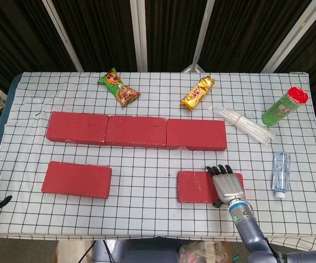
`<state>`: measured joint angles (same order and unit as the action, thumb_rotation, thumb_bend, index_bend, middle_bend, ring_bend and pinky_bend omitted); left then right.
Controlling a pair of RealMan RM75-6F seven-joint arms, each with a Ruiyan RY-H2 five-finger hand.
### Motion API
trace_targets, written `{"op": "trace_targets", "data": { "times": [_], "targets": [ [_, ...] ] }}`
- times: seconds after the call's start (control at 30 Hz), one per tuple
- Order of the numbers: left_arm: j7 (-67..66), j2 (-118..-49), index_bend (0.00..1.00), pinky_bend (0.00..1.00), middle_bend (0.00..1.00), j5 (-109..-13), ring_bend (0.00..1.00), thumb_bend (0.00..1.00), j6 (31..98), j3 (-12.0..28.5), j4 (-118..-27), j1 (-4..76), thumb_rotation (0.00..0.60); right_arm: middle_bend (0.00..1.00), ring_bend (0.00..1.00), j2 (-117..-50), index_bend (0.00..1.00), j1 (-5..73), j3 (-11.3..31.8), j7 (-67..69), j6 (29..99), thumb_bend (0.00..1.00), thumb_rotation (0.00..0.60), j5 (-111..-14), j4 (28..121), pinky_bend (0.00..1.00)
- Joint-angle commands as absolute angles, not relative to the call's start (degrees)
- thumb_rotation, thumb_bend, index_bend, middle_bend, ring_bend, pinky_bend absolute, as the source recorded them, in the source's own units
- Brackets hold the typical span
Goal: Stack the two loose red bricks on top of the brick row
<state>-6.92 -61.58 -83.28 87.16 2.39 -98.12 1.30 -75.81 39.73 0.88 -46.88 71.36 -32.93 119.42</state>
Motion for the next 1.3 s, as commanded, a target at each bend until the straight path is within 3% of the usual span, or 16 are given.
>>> {"op": "trace_targets", "data": {
  "times": [0.03, 0.23, 0.53, 0.77, 0.97, 1.3],
  "targets": [
    [-6.95, -61.57, 0.08, 0.0, 0.02, -83.26, 0.0, 0.0, 87.05, 2.37, -98.18, 1.37, 0.6, 0.2, 0.0, -76.0, 0.16, 39.75, 0.48, -47.0, 71.57, 0.13, 0.6, -32.98, 119.13, 0.0],
    [-7.04, -61.55, 0.09, 0.0, 0.02, -83.11, 0.0, 0.0, 86.99, 2.35, -98.34, 1.36, 0.6, 0.25, 0.01, -76.18, 0.26, 39.53, 0.21, -46.35, 72.18, 0.13, 0.6, -34.65, 118.49, 0.0],
    [-7.37, -61.61, 0.1, 0.0, 0.02, -82.67, 0.0, 0.0, 86.54, 2.43, -98.39, 1.57, 0.6, 0.25, 0.02, -71.06, 0.27, 40.78, 3.77, -45.5, 73.25, 0.13, 0.6, -35.18, 122.28, 0.0],
    [-8.26, -61.93, 0.1, 0.0, 0.02, -81.29, 0.0, 0.0, 85.67, 2.87, -98.27, 2.02, 0.6, 0.25, 0.02, -67.03, 0.27, 49.39, 11.61, -50.3, 68.68, 0.13, 0.6, -20.75, 121.79, 0.0],
    [-10.16, -62.79, 0.1, 0.0, 0.02, -79.24, 0.0, 0.0, 85.39, 3.72, -97.96, 2.34, 0.6, 0.25, 0.02, -66.62, 0.27, 61.5, 18.61, -55.2, 62.3, 0.13, 0.6, -1.25, 114.13, 0.0],
    [-12.61, -64.03, 0.1, 0.0, 0.02, -75.9, 0.0, 0.0, 84.51, 5.06, -97.54, 3.14, 0.6, 0.25, 0.02, -72.35, 0.27, 76.81, 23.14, -64.0, 56.42, 0.13, 0.6, 19.95, 97.61, 0.0]
  ]
}}
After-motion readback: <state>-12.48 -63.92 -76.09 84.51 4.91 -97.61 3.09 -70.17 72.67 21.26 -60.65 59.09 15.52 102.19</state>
